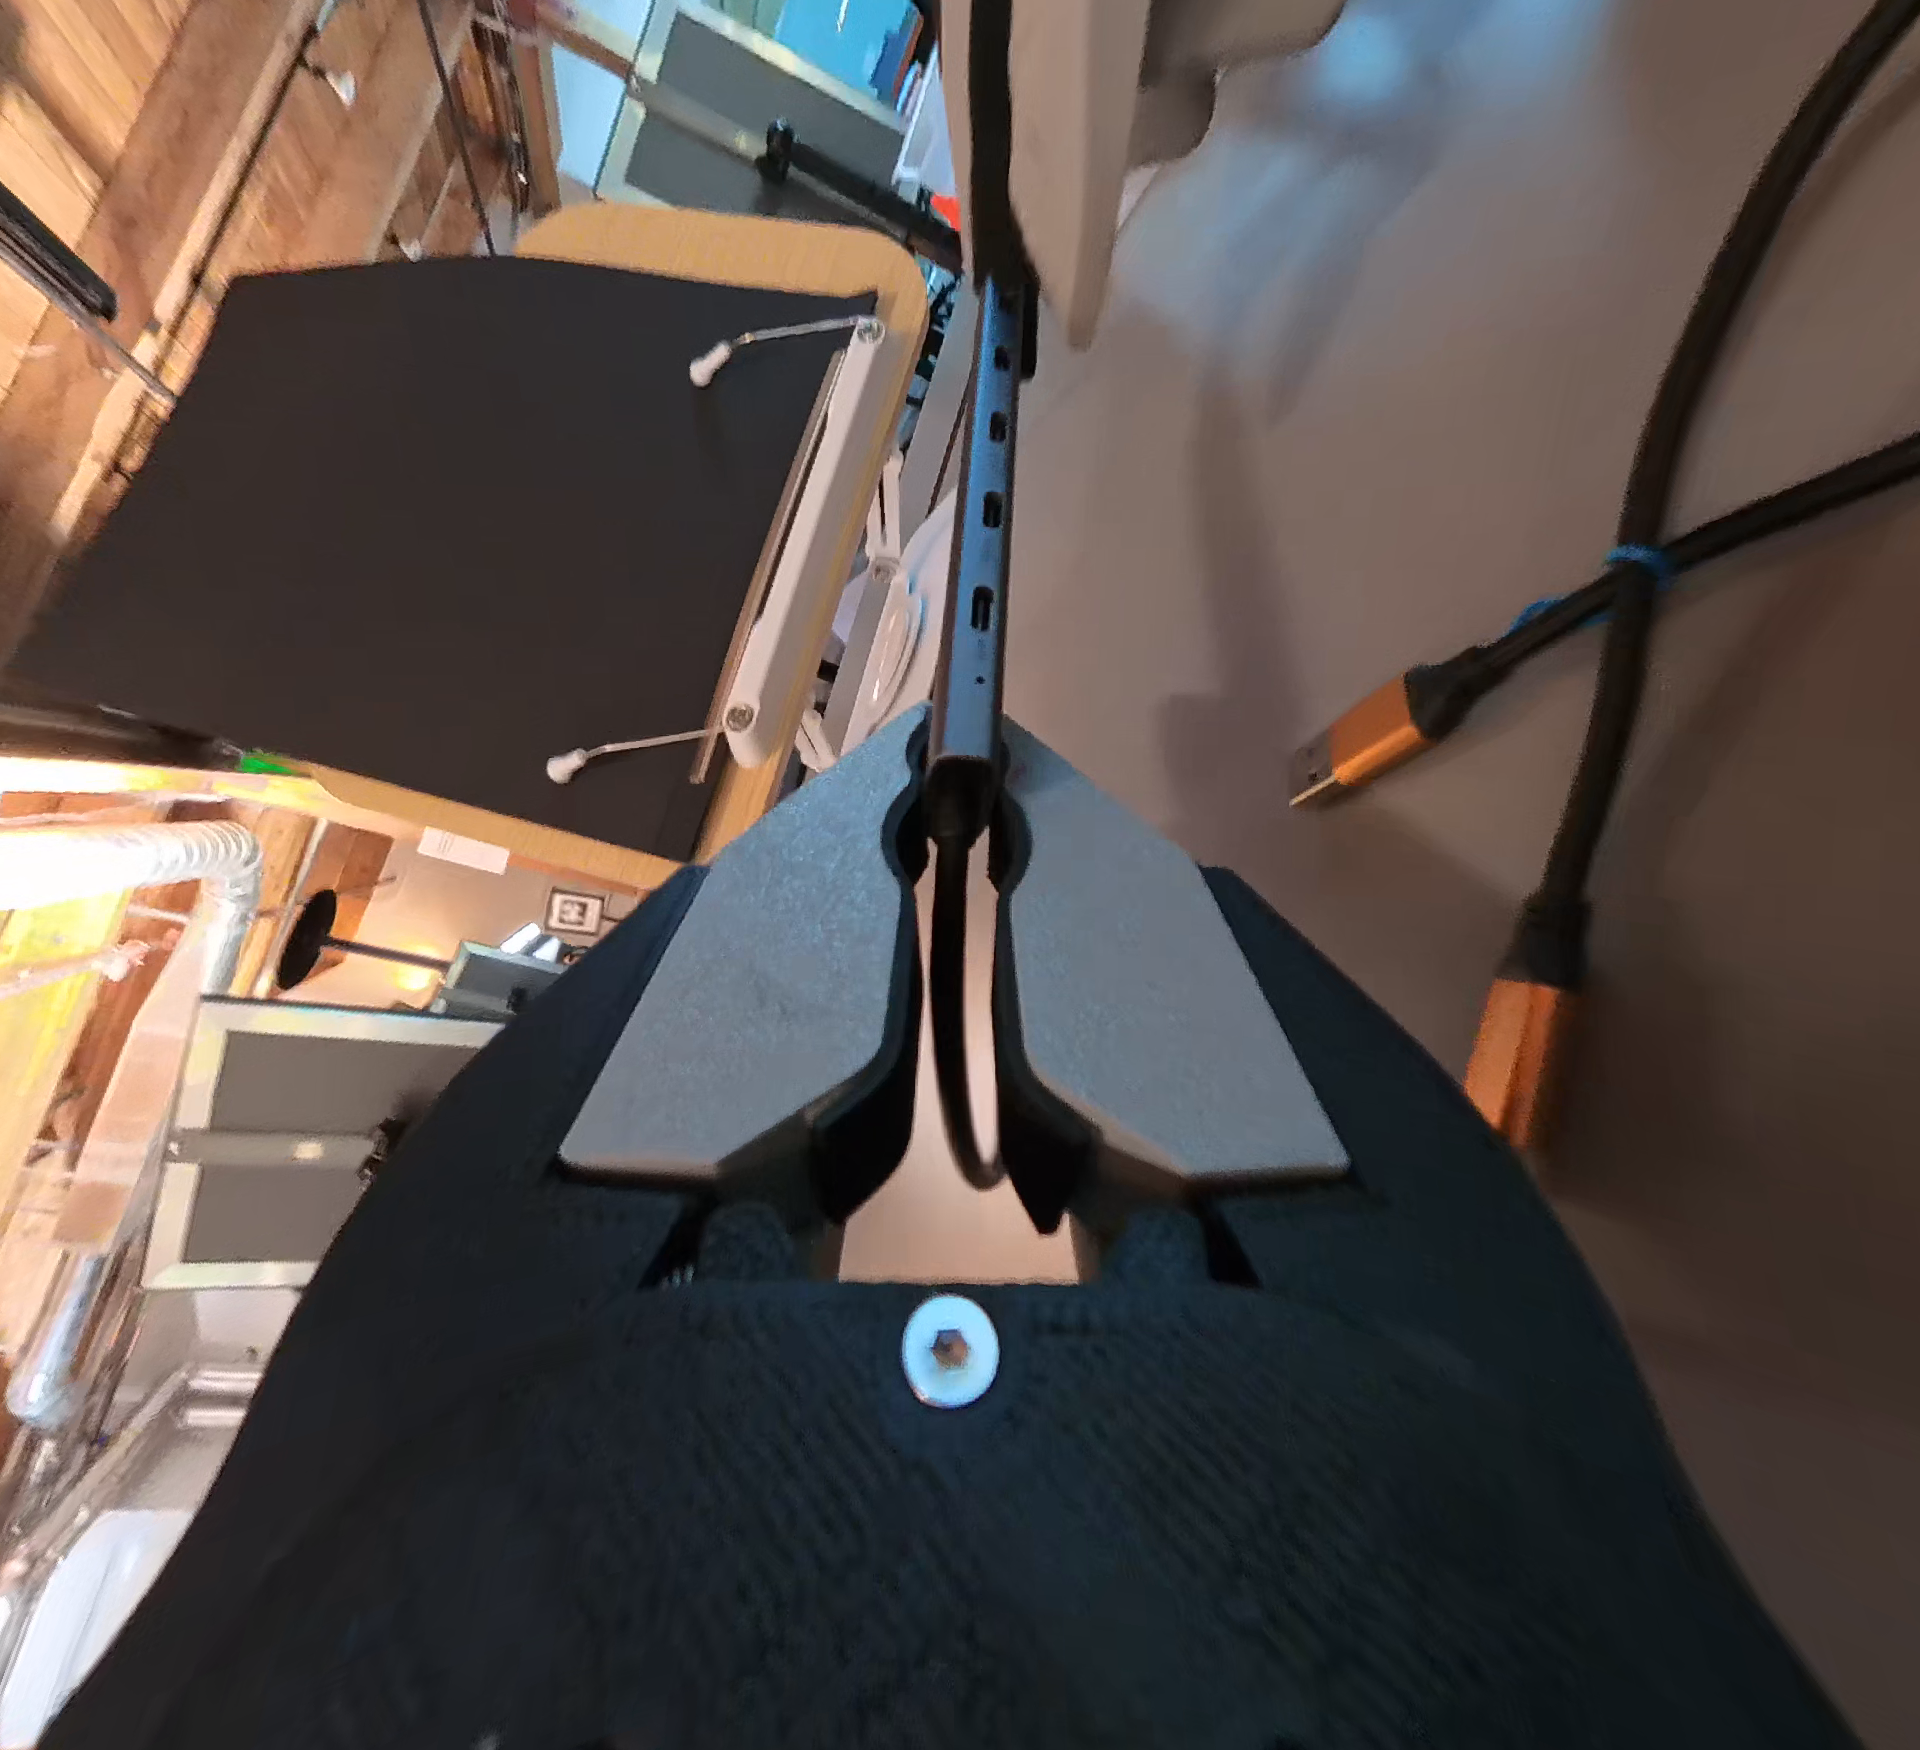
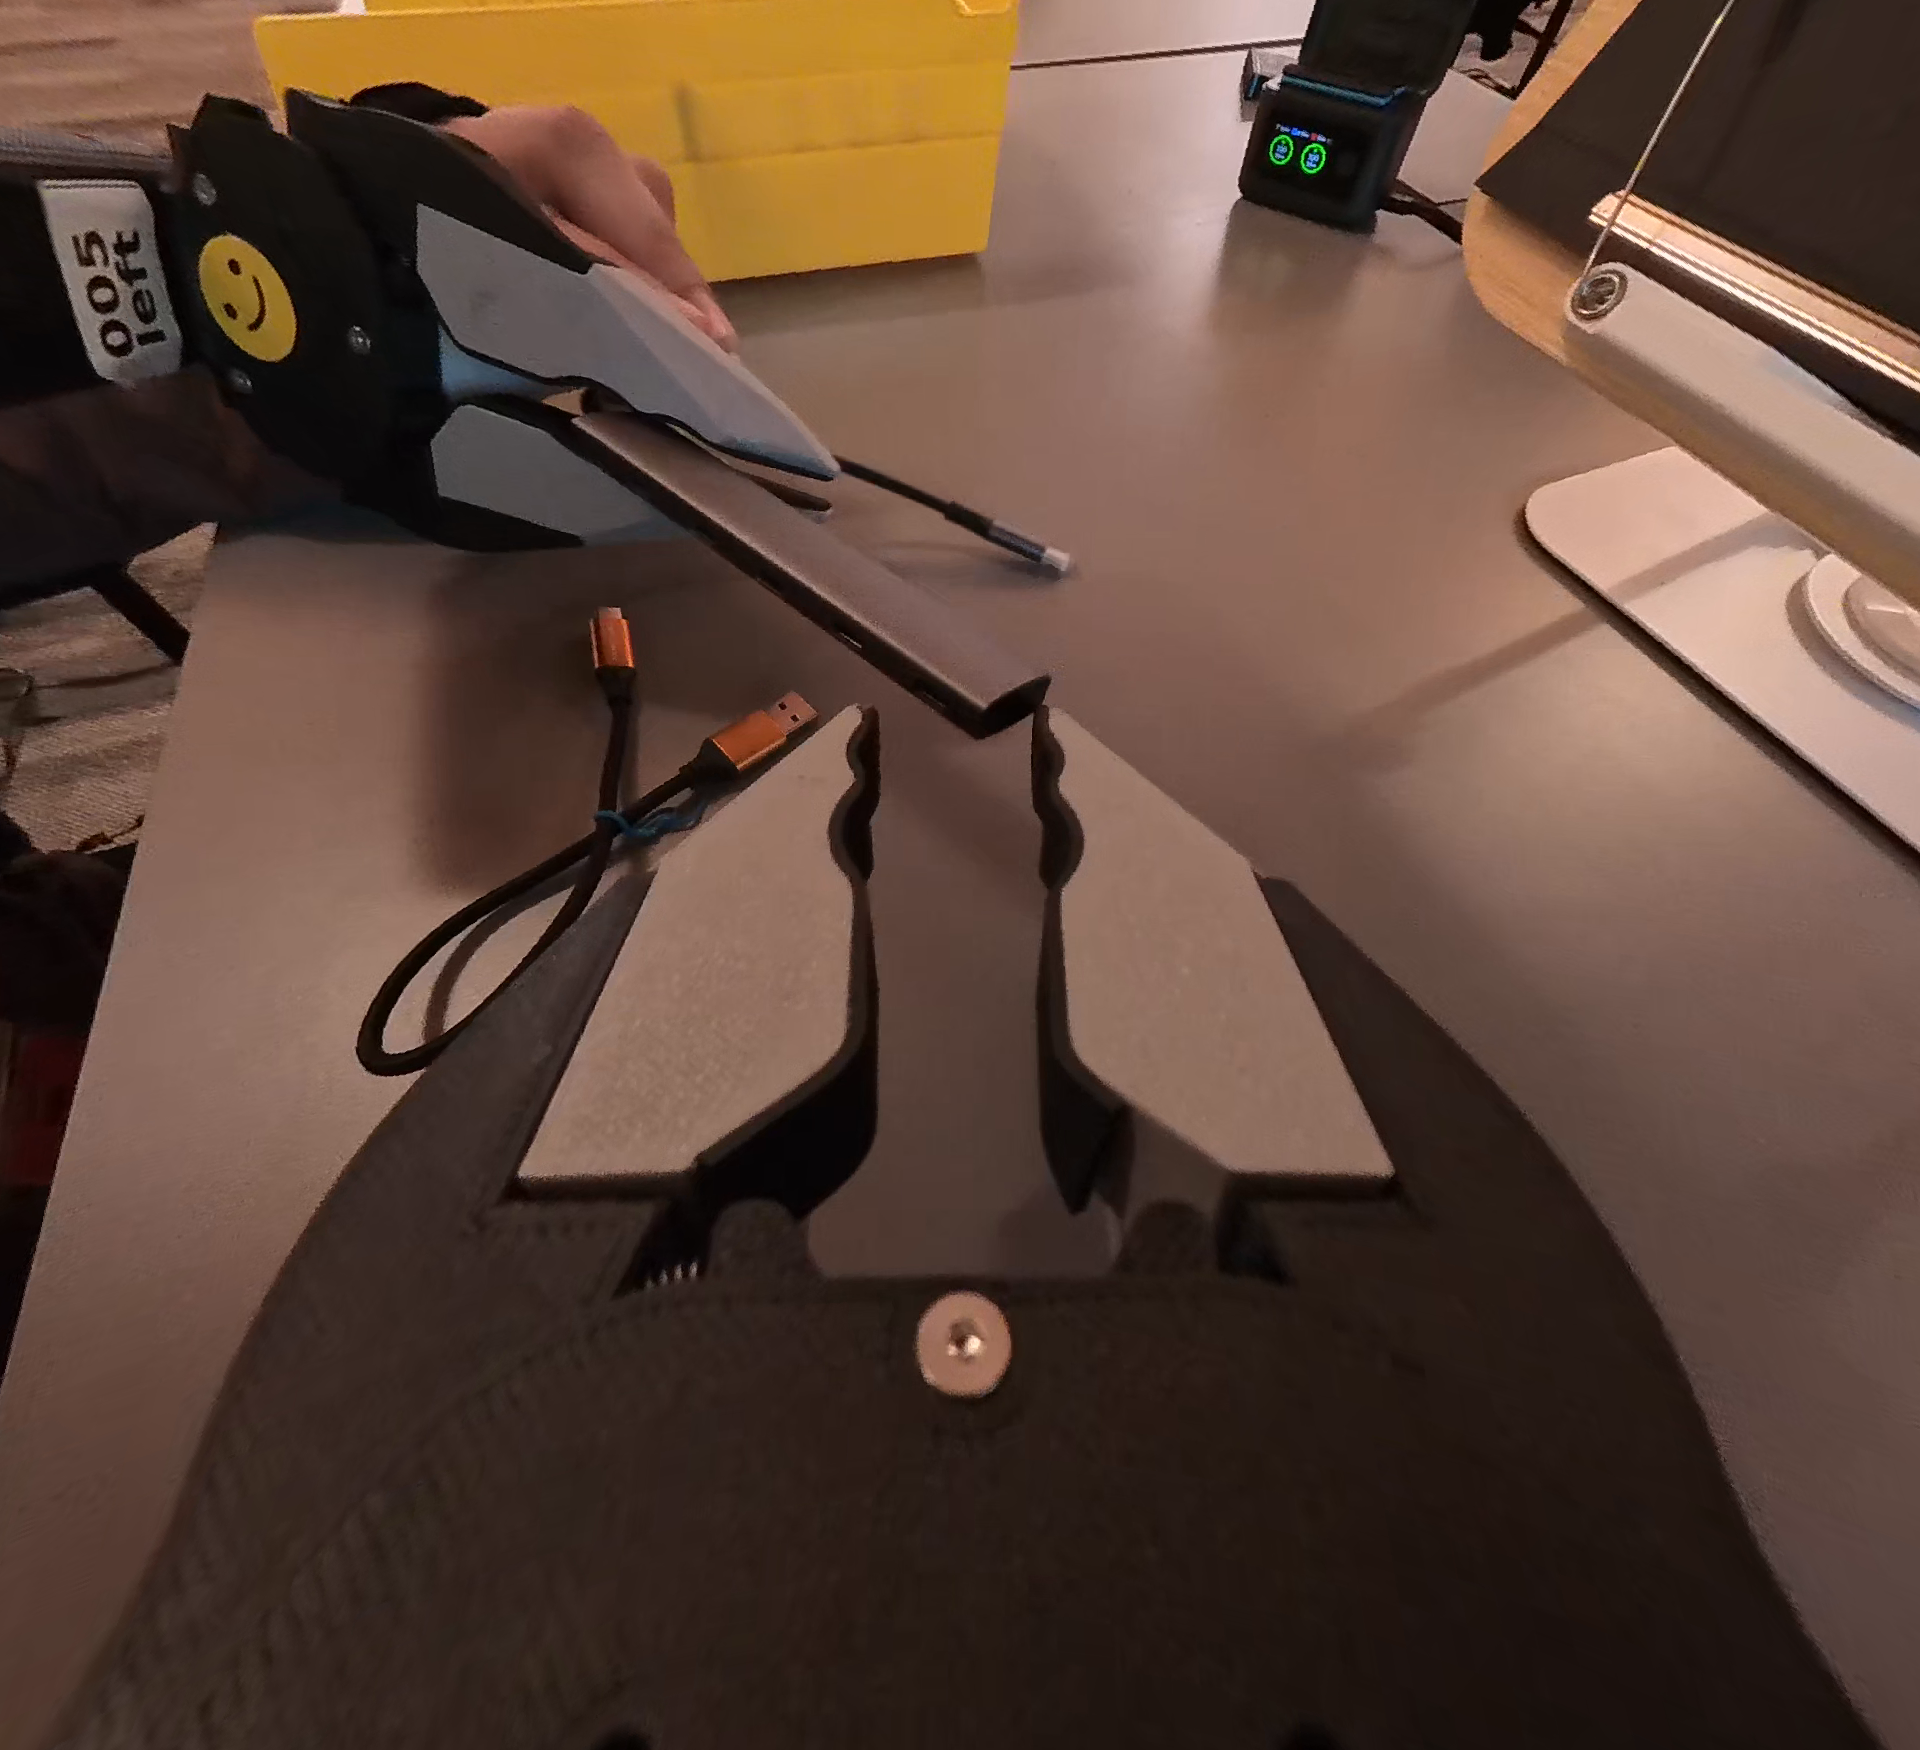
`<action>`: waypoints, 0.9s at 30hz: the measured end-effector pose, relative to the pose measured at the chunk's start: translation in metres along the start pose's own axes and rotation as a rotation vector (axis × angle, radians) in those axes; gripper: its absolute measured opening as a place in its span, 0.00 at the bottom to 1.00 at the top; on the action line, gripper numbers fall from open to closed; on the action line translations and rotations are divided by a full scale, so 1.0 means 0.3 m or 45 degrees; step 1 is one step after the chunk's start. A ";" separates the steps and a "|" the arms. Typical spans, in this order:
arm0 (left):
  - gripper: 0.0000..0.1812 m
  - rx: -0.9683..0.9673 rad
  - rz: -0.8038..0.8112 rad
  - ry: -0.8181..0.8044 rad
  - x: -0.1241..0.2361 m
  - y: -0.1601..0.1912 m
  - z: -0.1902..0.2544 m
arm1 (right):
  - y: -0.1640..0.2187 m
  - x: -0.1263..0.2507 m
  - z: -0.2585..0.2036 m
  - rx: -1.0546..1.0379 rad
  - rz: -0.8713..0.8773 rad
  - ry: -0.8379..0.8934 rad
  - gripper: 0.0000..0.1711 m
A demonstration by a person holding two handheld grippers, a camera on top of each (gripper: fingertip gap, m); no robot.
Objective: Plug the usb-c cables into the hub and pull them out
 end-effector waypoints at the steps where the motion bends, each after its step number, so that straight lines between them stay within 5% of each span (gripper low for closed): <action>1: 0.02 -0.008 0.008 -0.004 0.003 -0.005 0.004 | -0.001 0.000 0.000 0.003 0.001 0.001 0.16; 16: 0.02 -0.024 0.064 0.027 0.002 -0.034 0.050 | 0.038 -0.062 -0.043 0.059 -0.118 -0.041 0.23; 27: 0.04 -0.067 0.146 0.024 0.021 -0.086 0.073 | 0.063 -0.078 -0.042 0.022 -0.171 -0.066 0.19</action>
Point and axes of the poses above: each gripper's, where its closed fingertips meet, x back along the fingers, y out of its underside, z = x × y across the jaws, the point moved 2 cm from there along x, back along the fingers, and after that the axes turned 6 degrees about -z, right-handed, at the moved point
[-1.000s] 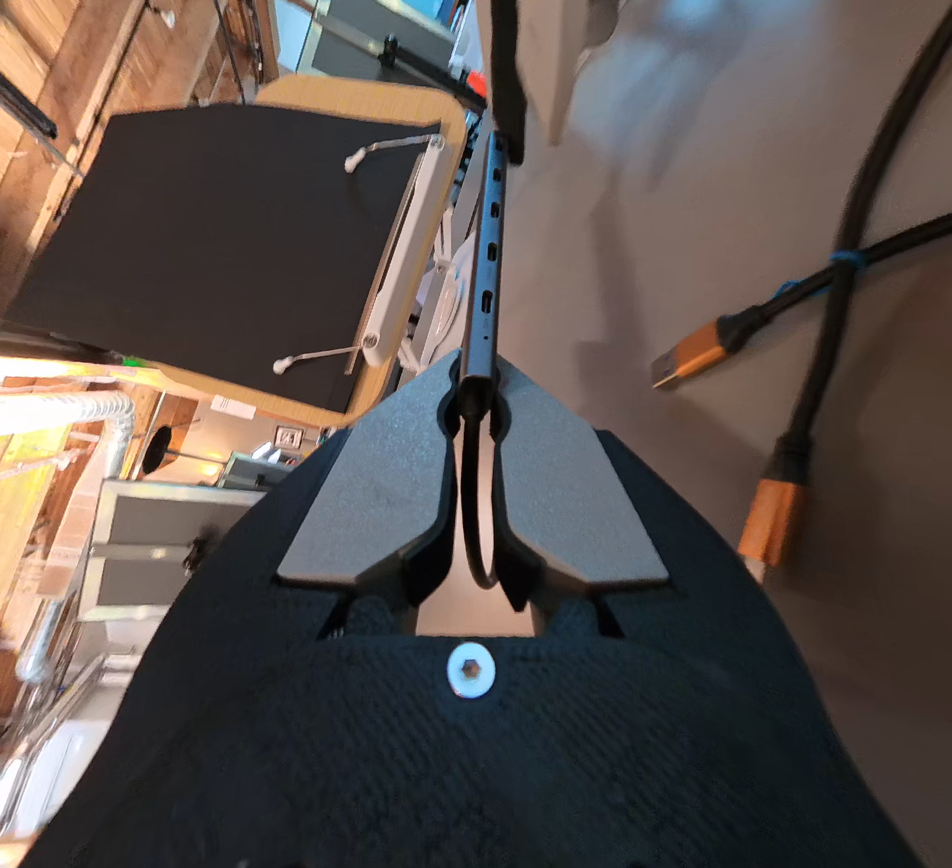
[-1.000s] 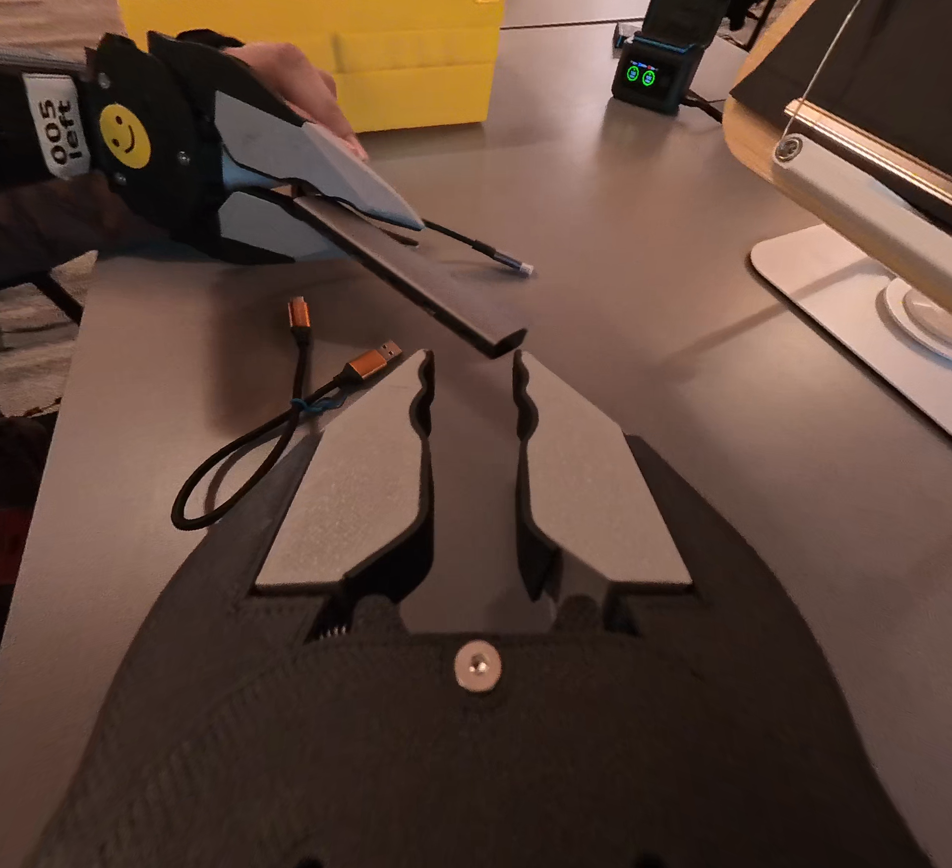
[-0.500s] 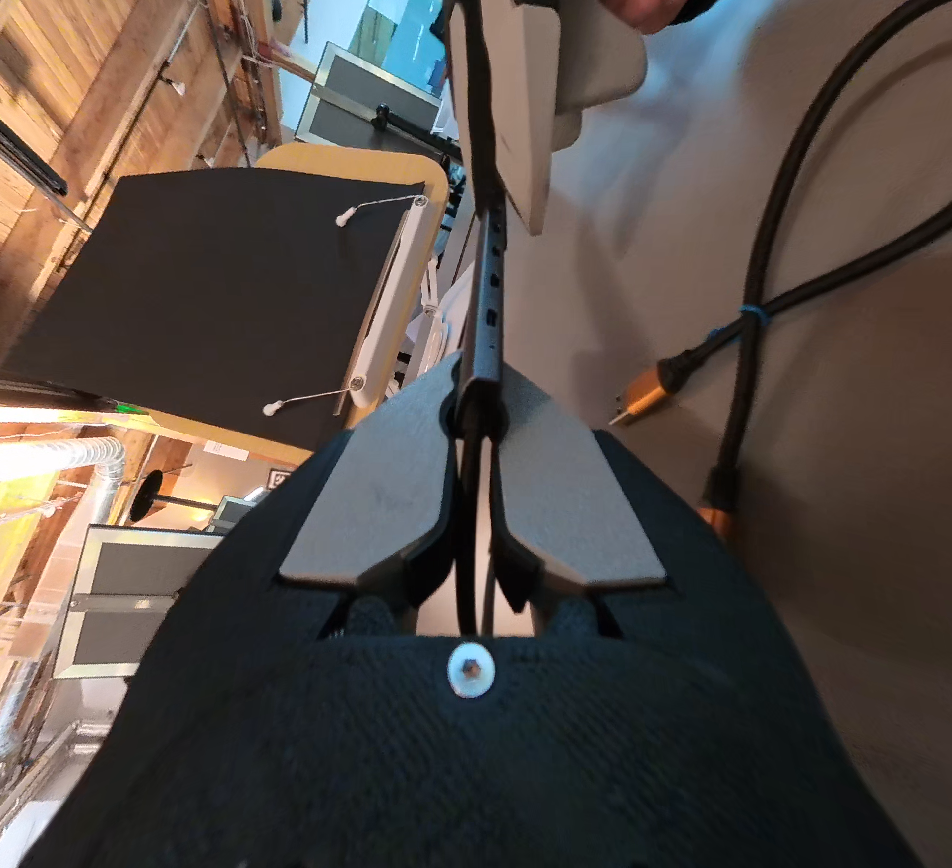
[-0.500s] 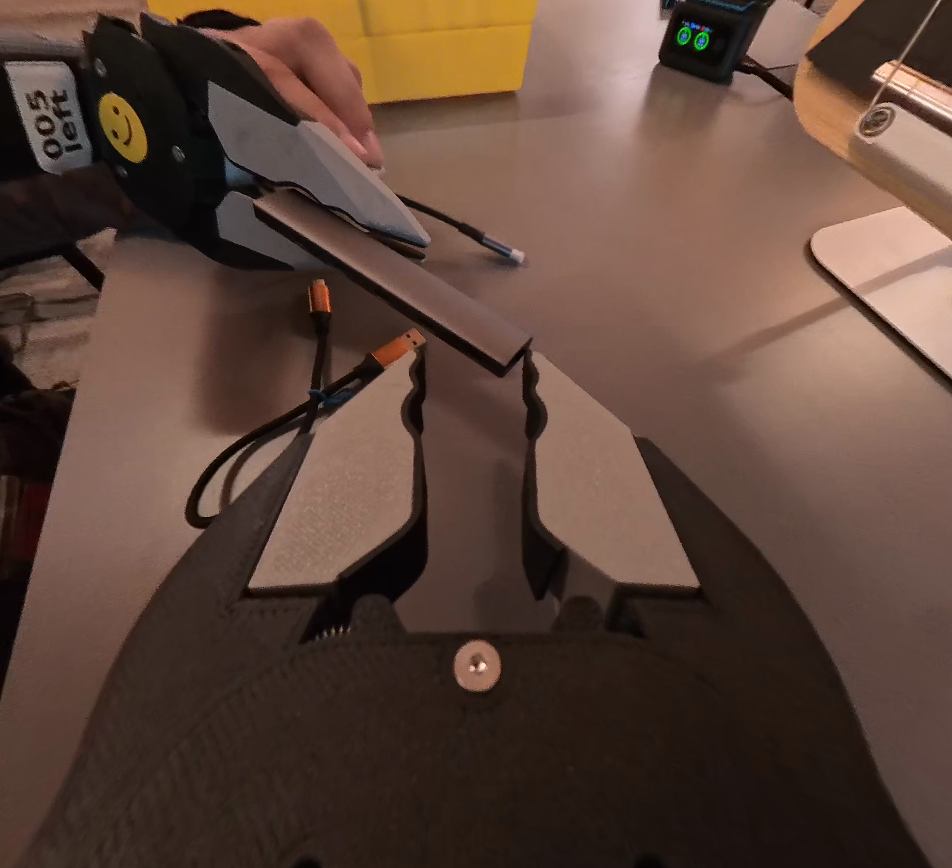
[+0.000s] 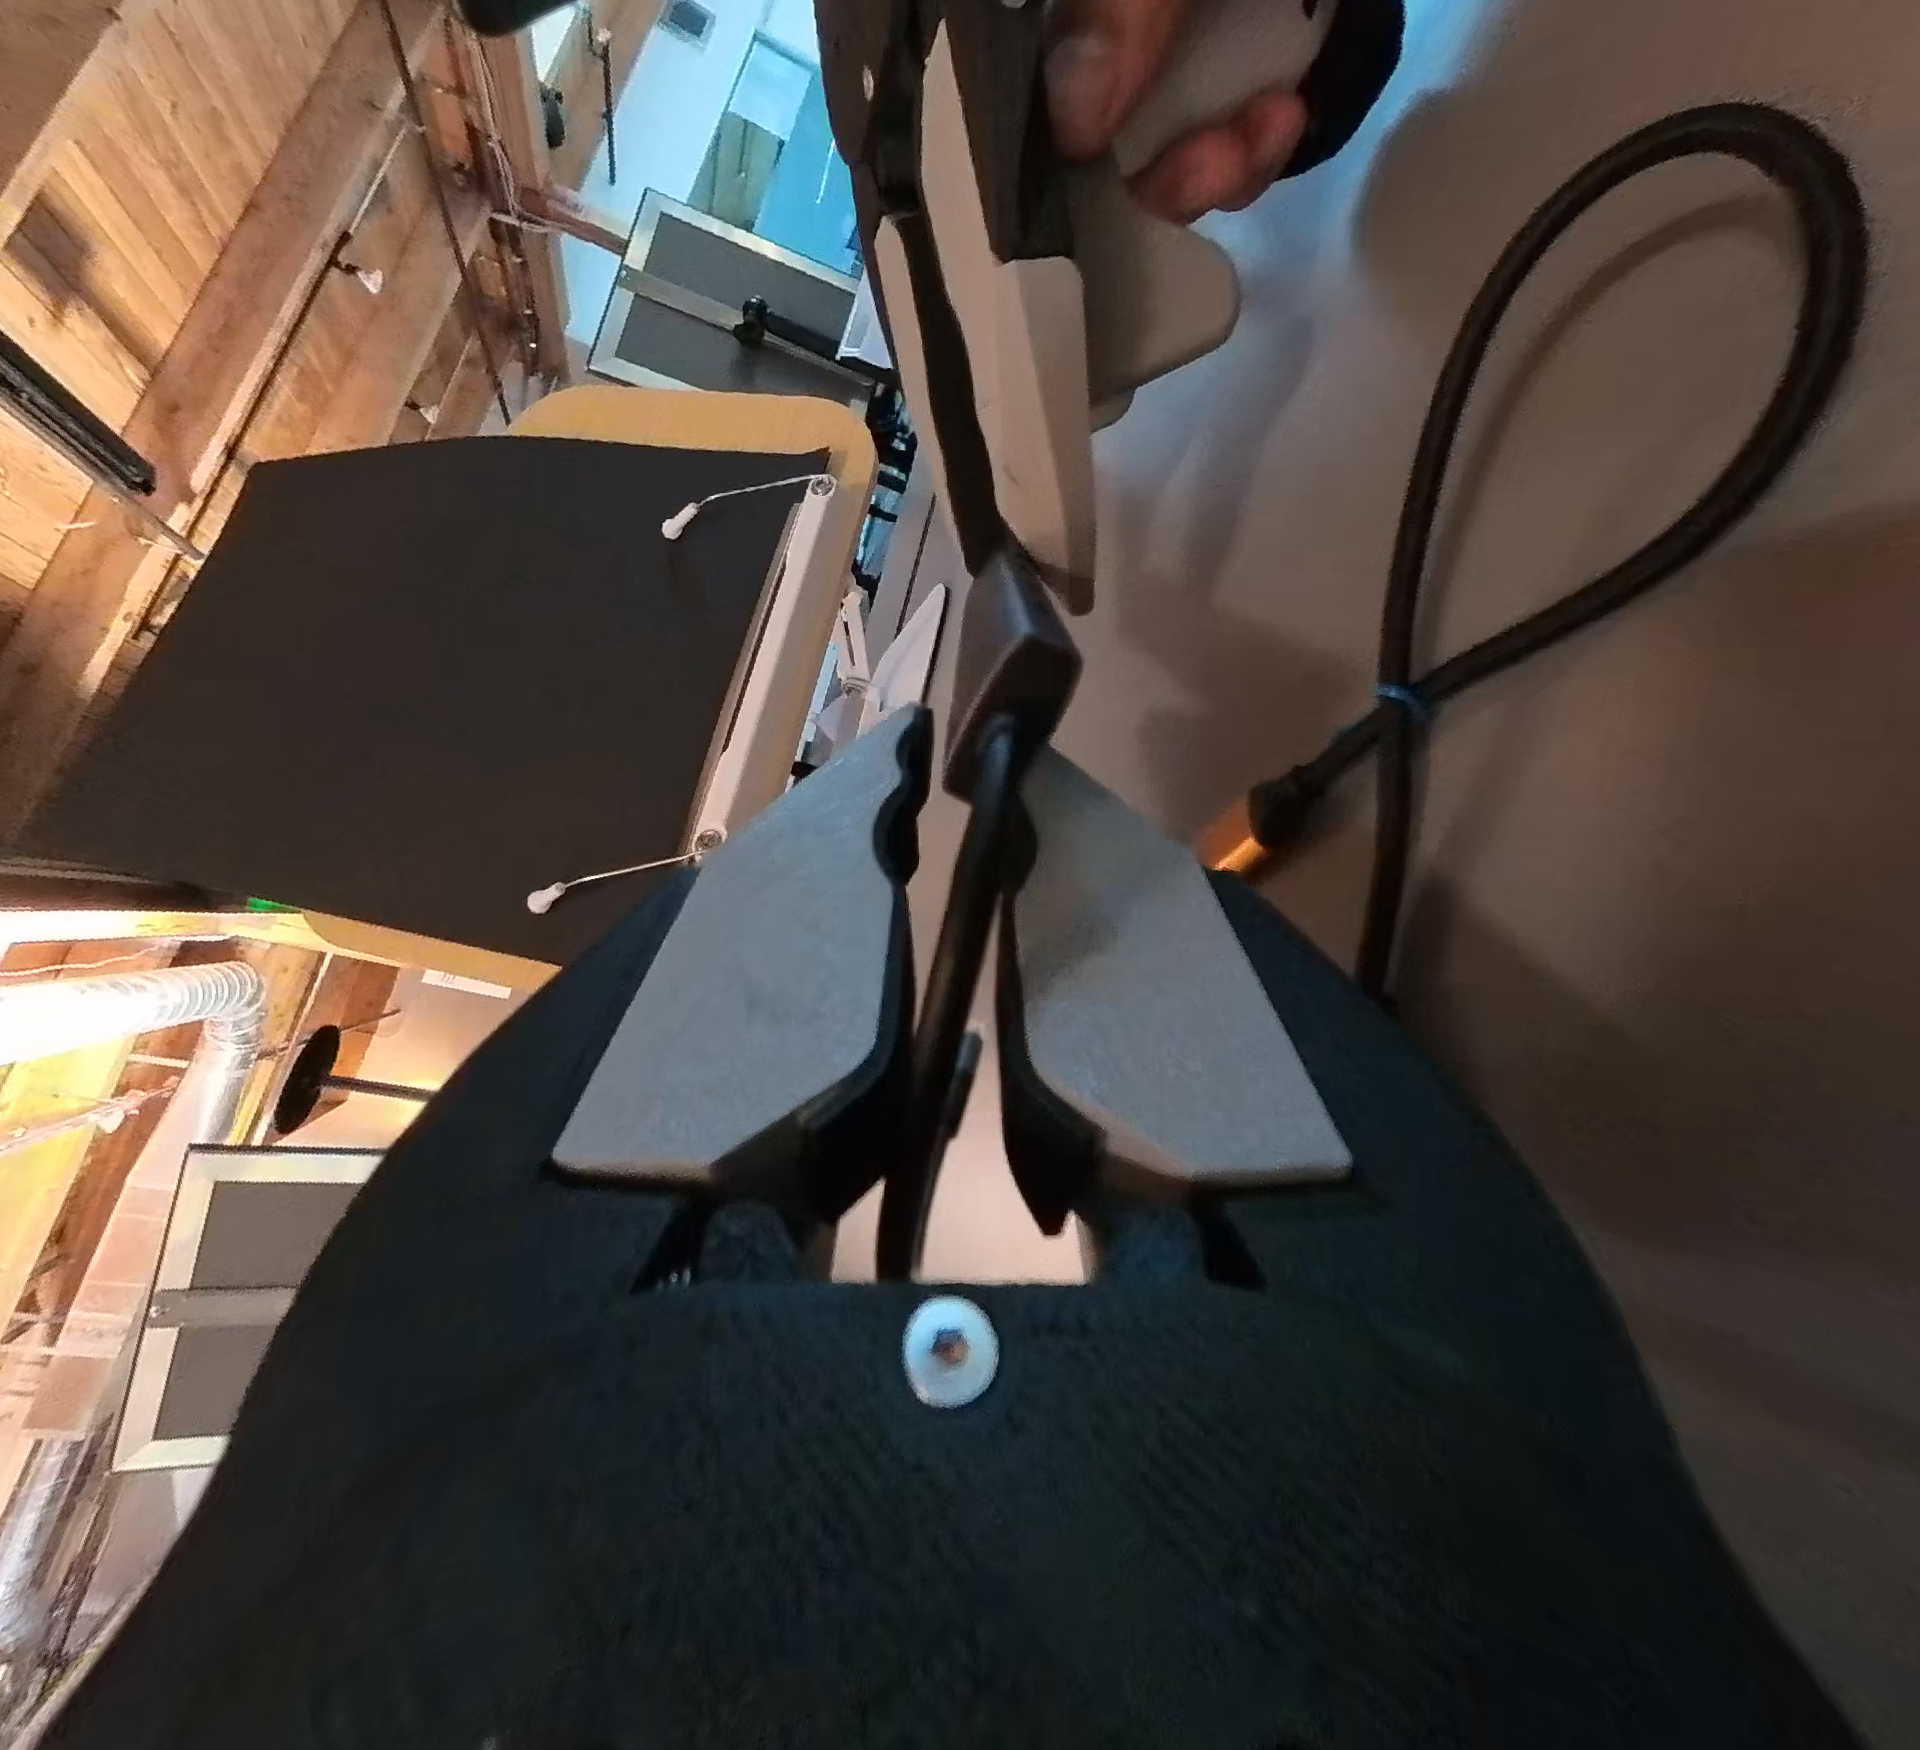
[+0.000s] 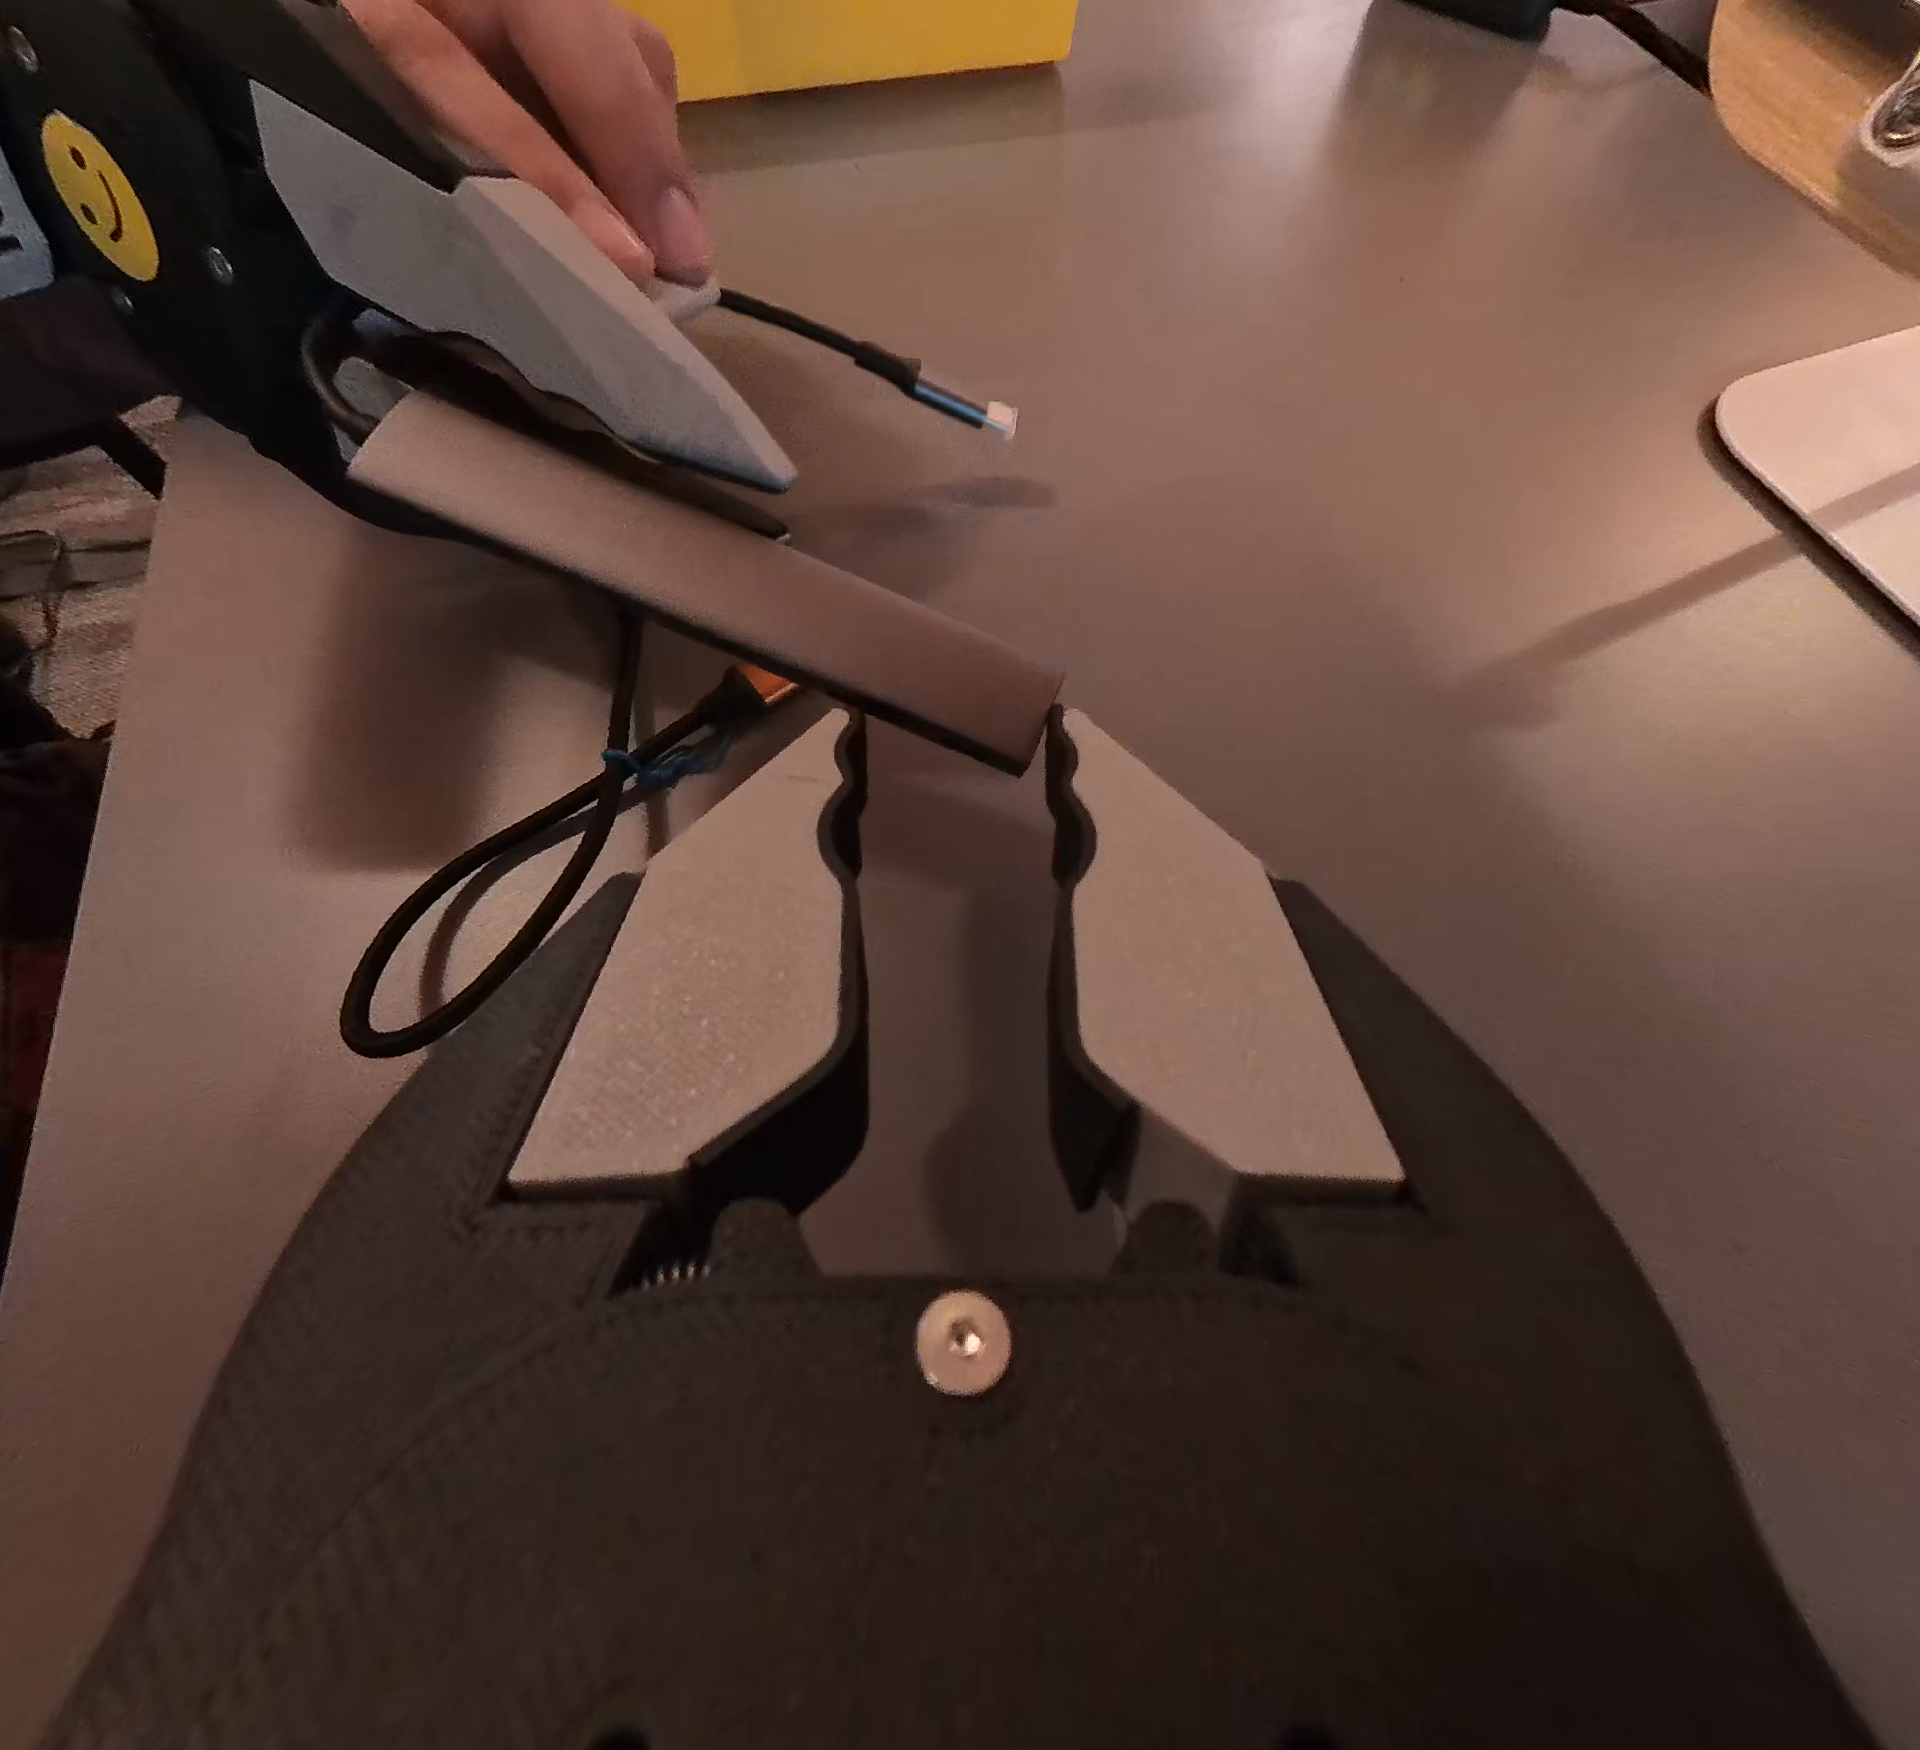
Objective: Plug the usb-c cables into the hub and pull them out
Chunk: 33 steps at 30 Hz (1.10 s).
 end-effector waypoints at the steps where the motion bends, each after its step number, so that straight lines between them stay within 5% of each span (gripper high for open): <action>1: 0.03 0.001 -0.001 0.007 0.001 0.000 0.001 | -0.001 0.000 -0.001 -0.001 0.002 -0.003 0.19; 33: 0.03 0.203 0.165 0.016 0.033 -0.060 -0.028 | 0.029 -0.037 -0.039 -0.045 -0.084 -0.129 0.17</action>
Point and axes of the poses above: each gripper's, where its closed fingertips meet, x back along the fingers, y out of its underside, z = x × y across the jaws, the point moved 2 cm from there along x, back along the fingers, and after that the axes turned 6 degrees about -z, right-handed, at the moved point
